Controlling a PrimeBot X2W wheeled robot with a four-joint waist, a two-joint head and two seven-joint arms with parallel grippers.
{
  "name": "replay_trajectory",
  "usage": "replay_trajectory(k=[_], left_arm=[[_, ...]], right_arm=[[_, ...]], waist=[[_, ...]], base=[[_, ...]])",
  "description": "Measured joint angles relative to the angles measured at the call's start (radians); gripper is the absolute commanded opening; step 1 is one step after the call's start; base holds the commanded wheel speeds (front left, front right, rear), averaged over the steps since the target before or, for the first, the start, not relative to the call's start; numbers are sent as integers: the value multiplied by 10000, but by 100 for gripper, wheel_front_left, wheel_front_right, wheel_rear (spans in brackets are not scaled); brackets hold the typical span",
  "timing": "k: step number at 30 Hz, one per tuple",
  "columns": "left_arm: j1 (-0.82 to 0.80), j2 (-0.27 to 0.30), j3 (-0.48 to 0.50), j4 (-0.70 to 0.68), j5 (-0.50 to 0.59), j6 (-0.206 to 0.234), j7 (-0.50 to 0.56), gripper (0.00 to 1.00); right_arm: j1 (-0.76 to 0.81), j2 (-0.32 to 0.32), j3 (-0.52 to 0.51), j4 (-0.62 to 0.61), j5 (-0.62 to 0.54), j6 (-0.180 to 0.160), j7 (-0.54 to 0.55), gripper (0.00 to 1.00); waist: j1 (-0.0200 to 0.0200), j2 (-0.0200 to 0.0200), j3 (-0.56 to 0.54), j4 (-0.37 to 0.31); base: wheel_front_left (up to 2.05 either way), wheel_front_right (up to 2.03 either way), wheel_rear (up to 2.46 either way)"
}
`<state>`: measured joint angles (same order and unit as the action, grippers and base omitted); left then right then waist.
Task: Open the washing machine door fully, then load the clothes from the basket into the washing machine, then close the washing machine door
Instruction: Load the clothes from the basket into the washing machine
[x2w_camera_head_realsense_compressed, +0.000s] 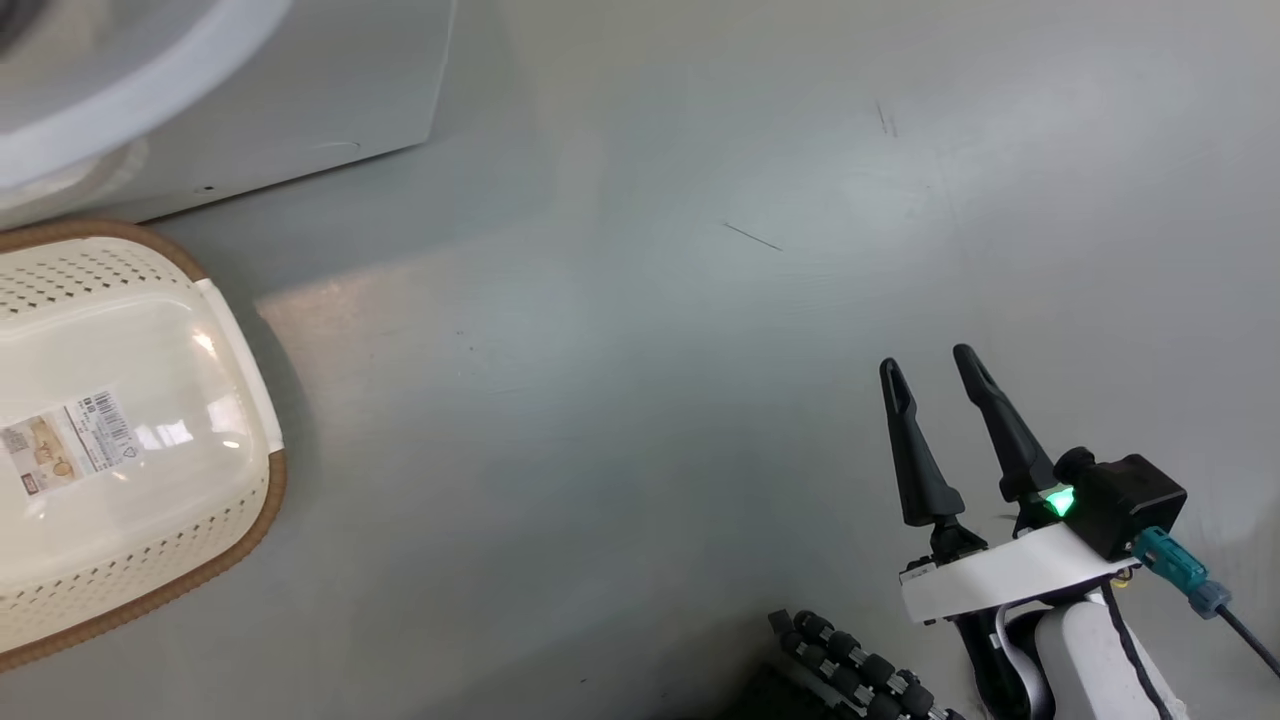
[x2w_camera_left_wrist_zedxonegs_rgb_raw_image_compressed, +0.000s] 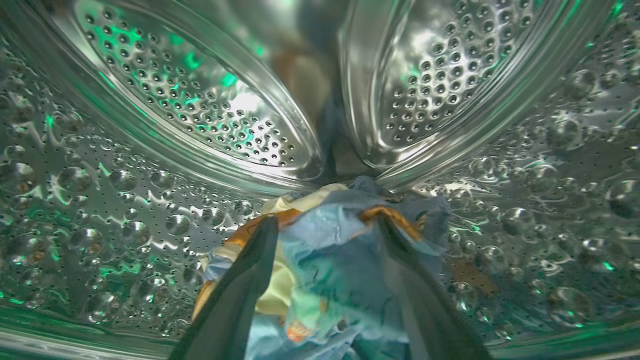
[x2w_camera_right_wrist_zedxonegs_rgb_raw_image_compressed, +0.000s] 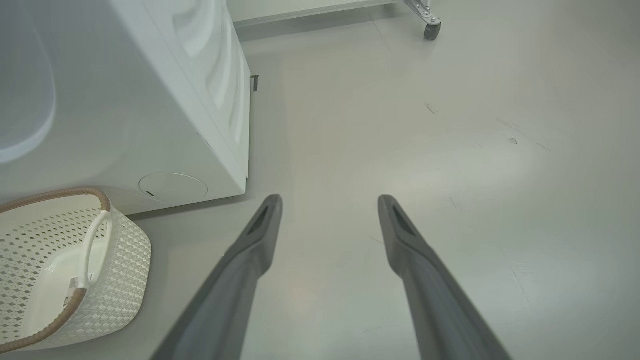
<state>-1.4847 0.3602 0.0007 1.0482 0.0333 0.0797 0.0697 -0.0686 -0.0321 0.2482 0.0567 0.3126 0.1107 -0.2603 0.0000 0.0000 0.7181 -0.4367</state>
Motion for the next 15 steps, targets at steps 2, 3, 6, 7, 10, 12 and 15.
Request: replay_trajectory(k=[2, 3, 6, 7, 10, 12, 15], left_arm=[[81, -245, 75, 86, -100, 36, -4, 100], [169, -357, 107, 136, -190, 96, -15, 100], [569, -625, 341, 334, -403, 163, -244, 100], [727, -706, 405, 407, -539, 190, -334, 100], [1142, -995, 591, 523, -734, 190, -677, 100], [1375, -1197, 644, 627, -882, 190, -913, 100], [1840, -1538, 729, 825, -1131, 190, -1200, 100]], right_arm=[[-120, -2, -111, 6, -19, 0, 0, 100], [-183, -2, -153, 29, -56, 0, 0, 100], [-348, -4, -244, 148, -128, 0, 0, 100], [-380, -4, -280, 174, -159, 0, 0, 100], [-478, -8, -430, 261, -217, 0, 0, 100], [-483, -12, -525, 326, -245, 2, 0, 100], [-483, -13, -644, 453, -345, 2, 0, 100]], waist=[[0, 0, -106, 117], [0, 0, -165, 175], [0, 0, -379, 345], [0, 0, -464, 401], [0, 0, -742, 572], [0, 0, -948, 691], [0, 0, -1288, 884]], base=[[0, 0, 0], [0, 0, 0], [0, 0, 0], [0, 0, 0], [0, 0, 0], [0, 0, 0], [0, 0, 0]])
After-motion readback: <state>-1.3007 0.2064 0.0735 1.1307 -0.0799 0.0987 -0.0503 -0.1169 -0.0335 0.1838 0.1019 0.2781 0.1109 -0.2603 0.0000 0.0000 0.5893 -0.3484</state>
